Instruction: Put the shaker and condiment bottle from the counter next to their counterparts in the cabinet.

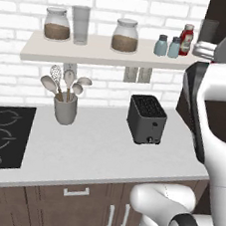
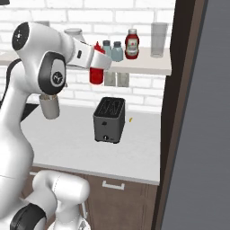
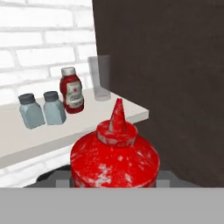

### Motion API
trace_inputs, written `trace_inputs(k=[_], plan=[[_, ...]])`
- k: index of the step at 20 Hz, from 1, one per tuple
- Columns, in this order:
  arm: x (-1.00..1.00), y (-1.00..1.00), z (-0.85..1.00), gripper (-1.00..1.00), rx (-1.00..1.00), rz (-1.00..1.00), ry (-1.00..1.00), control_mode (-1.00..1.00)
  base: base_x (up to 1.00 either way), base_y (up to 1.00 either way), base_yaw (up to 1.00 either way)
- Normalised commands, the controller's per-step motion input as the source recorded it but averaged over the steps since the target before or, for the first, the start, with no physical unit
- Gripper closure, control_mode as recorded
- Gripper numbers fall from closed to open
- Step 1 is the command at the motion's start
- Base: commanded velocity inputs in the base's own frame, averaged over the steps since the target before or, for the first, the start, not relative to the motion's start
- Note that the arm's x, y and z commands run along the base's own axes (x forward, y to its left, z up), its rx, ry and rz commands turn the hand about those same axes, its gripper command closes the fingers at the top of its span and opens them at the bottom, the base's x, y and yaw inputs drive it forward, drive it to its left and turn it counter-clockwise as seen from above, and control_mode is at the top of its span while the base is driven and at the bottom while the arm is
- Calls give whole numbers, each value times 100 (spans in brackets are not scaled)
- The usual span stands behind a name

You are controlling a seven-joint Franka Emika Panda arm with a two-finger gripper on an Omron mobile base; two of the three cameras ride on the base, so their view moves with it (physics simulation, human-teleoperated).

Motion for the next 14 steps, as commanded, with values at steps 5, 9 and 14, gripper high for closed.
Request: trace_inputs(k=[5, 9, 14], plan=[[8, -5, 12, 100, -8, 17, 2, -100, 0, 0, 0], [3, -3, 4, 100, -12, 13, 5, -100, 0, 0, 0], [6, 0, 0, 100, -2, 2, 0, -100, 0, 0, 0]])
